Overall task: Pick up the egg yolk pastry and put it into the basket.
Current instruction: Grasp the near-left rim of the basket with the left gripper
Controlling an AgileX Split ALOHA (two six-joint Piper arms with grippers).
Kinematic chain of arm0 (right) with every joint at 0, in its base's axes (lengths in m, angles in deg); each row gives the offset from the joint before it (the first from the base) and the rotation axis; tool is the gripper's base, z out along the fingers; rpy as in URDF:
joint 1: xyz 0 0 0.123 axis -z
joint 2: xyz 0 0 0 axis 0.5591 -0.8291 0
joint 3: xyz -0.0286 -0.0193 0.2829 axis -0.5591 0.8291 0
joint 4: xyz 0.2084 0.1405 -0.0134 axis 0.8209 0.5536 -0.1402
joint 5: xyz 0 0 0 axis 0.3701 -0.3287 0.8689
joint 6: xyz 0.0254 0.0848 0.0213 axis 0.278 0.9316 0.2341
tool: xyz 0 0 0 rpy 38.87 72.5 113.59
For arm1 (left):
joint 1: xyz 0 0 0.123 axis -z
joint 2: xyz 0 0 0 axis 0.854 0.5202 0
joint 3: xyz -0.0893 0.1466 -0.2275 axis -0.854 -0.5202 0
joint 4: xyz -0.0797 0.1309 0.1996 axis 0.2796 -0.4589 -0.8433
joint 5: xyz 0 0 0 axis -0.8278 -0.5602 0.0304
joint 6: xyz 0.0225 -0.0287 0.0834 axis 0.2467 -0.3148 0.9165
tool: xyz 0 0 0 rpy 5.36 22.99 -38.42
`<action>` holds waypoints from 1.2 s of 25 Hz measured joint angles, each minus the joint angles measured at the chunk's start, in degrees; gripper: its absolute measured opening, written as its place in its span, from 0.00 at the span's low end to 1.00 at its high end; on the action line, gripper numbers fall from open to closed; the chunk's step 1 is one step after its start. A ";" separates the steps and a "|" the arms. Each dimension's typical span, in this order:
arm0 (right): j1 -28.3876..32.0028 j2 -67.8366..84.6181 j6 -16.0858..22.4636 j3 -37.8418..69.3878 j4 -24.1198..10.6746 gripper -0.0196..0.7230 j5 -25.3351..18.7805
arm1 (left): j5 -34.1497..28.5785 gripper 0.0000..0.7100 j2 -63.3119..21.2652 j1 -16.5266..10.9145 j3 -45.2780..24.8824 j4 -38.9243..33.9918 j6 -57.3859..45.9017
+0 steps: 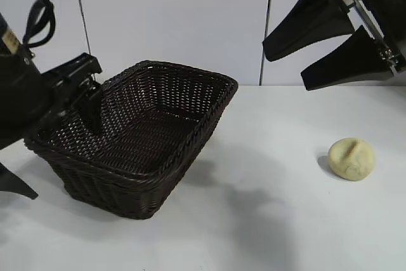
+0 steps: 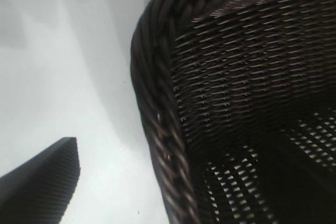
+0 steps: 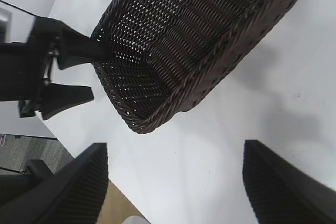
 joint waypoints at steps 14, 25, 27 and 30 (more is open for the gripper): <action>0.00 0.00 0.03 0.00 -0.04 0.72 -0.07 | 4.64 0.67 6.38 0.00 0.22 0.00 -0.40; 0.00 0.00 0.03 0.00 -0.04 0.72 -0.07 | 5.82 0.14 6.44 -0.07 0.37 0.24 -1.78; 0.00 0.00 0.03 0.00 -0.04 0.72 -0.07 | 5.76 0.14 6.44 -0.07 0.37 0.48 -1.96; 0.00 0.00 0.03 0.00 -0.04 0.72 -0.07 | 5.66 0.14 6.44 -0.07 0.37 0.48 -2.33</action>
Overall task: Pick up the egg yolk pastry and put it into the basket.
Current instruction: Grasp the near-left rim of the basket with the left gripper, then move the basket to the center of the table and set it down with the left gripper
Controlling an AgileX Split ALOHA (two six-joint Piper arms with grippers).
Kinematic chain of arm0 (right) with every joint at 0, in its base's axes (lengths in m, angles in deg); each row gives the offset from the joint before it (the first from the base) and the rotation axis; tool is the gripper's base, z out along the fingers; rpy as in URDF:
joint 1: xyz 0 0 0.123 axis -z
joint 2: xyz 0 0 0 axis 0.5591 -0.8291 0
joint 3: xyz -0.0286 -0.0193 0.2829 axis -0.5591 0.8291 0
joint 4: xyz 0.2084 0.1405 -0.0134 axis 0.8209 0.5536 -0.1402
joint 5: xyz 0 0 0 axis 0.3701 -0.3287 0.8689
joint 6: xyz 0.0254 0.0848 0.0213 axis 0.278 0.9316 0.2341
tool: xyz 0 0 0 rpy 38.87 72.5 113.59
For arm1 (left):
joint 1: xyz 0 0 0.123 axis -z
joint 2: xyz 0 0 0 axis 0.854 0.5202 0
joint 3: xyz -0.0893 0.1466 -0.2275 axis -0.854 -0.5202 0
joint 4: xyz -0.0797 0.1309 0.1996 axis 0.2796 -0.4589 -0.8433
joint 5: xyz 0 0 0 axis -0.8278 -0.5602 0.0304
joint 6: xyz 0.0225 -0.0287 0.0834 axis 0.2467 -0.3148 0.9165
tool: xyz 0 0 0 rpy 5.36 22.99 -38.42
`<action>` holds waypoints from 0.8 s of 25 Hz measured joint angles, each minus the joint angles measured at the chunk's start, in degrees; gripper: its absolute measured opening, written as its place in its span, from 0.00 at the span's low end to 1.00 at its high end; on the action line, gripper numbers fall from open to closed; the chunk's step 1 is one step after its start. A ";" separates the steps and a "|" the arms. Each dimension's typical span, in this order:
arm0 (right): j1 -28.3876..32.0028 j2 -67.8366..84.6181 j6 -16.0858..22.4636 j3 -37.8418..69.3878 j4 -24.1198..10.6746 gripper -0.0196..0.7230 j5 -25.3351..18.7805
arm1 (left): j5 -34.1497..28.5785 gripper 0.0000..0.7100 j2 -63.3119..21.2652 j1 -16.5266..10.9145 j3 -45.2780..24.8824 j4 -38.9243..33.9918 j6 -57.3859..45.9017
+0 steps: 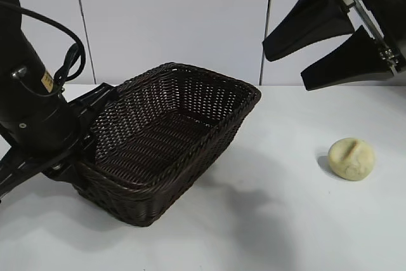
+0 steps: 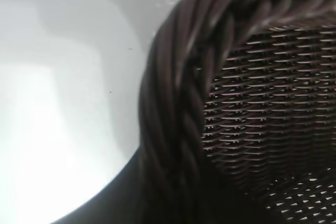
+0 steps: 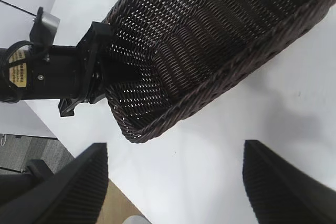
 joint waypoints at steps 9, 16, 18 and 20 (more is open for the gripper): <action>0.00 0.00 0.00 0.00 -0.64 0.72 0.00 | -2.87 0.14 -4.06 -6.69 0.00 1.82 6.35; 0.00 0.00 0.00 0.00 -0.80 0.72 0.05 | -8.03 0.14 -6.90 -12.98 1.62 13.47 32.50; 0.00 0.00 0.00 0.00 -0.80 0.72 0.01 | -10.45 0.14 -6.85 -13.84 3.71 16.53 41.56; 0.00 0.00 0.00 0.00 -0.80 0.72 0.01 | -12.30 0.14 -6.85 -14.33 6.48 18.76 49.13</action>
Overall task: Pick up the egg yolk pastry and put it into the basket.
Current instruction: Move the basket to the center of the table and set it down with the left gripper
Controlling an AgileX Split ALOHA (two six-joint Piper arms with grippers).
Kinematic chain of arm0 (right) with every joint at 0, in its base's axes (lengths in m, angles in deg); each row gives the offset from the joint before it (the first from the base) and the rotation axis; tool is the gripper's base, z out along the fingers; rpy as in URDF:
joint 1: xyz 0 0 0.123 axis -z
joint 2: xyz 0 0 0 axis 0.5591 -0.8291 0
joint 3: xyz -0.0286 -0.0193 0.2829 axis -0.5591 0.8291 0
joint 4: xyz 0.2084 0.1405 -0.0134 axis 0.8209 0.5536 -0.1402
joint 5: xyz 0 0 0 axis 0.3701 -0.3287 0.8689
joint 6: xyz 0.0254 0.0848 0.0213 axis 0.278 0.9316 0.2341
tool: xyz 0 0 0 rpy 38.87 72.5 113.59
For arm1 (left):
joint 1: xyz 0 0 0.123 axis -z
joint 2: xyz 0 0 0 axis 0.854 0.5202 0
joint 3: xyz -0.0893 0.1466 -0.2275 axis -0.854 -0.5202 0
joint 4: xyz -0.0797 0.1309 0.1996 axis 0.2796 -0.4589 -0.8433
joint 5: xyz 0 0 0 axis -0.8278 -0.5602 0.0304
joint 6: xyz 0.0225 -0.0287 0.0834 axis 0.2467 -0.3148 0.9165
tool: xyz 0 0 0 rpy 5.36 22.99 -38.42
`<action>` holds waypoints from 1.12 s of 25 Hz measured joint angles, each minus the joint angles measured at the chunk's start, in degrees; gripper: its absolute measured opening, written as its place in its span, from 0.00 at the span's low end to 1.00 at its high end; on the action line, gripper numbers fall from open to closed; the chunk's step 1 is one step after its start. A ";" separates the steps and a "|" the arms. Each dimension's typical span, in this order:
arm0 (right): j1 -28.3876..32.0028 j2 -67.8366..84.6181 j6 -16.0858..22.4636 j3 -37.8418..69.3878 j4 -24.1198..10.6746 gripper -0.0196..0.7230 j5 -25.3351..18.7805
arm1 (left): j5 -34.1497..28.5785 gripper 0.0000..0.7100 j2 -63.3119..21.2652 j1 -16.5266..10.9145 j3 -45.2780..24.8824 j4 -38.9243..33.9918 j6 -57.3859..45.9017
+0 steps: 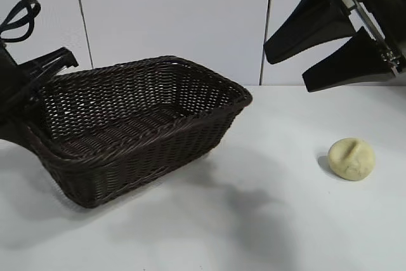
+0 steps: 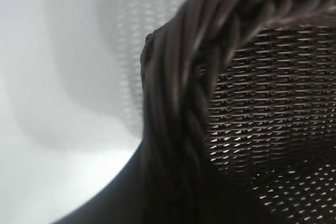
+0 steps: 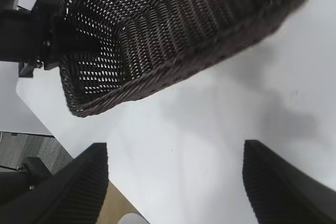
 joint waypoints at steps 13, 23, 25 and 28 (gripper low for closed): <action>0.00 0.00 0.00 0.00 -0.29 0.72 -1.05 | -17.19 0.14 14.24 -0.30 22.53 2.13 33.93; 0.00 0.00 0.00 0.00 -0.64 0.72 -1.46 | -17.82 0.14 20.16 -1.82 26.08 4.57 39.34; 0.00 0.00 0.00 0.00 -0.96 0.72 -1.48 | -17.93 0.14 20.76 -3.24 26.08 5.16 39.34; 0.00 0.00 0.00 0.00 -1.25 0.72 -1.48 | -17.82 0.14 21.04 -4.86 26.08 5.43 39.36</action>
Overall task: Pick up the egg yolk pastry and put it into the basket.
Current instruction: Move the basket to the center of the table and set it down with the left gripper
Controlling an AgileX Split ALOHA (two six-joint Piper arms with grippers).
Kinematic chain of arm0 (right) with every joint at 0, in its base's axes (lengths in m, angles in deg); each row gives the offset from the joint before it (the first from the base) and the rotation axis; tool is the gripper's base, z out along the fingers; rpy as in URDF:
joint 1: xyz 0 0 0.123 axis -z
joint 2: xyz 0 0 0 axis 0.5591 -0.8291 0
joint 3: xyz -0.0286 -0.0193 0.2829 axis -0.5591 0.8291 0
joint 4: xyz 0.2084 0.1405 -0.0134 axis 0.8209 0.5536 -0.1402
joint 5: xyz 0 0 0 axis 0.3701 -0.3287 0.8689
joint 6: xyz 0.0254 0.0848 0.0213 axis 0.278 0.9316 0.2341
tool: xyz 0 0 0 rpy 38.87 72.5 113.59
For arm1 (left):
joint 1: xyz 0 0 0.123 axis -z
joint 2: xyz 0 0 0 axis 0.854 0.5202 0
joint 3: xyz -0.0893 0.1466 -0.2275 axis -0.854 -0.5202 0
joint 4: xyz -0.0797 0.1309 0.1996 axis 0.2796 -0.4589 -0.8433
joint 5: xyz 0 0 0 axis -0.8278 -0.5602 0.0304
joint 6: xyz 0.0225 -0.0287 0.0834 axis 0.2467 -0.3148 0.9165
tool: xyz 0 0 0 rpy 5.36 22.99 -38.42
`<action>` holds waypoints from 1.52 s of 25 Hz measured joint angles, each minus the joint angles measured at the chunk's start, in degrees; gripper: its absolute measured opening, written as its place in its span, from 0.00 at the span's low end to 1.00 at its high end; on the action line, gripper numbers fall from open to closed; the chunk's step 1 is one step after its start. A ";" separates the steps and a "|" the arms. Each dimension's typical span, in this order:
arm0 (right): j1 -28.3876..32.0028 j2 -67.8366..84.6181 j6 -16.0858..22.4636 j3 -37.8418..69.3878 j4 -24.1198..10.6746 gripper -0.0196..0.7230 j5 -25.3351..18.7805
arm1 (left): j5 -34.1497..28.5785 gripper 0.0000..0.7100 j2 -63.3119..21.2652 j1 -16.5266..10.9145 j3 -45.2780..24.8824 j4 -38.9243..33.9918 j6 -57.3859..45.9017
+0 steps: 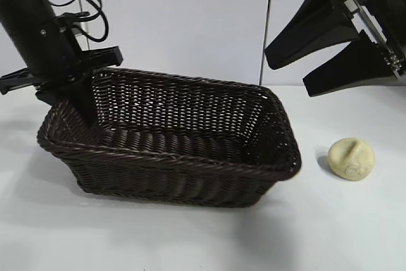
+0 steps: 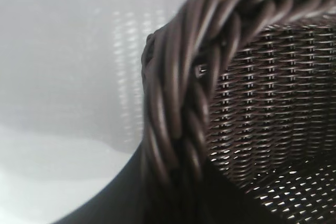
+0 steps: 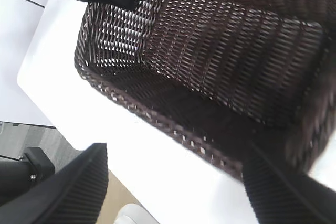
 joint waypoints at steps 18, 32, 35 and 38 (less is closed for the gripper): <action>0.00 0.00 0.00 0.00 -0.08 0.72 0.06 | 4.46 0.14 0.00 -0.63 -6.09 3.85 2.43; 0.00 0.00 0.00 0.00 -0.13 0.72 0.06 | 5.90 0.54 -0.27 -0.63 -6.65 7.52 5.47; 0.00 0.00 0.00 0.00 -0.19 0.72 0.06 | 5.83 0.76 -2.08 -0.63 -6.65 7.13 5.47; 0.00 0.00 0.00 0.00 -0.23 0.72 0.06 | 4.77 0.82 -5.14 -0.63 -6.65 6.05 5.47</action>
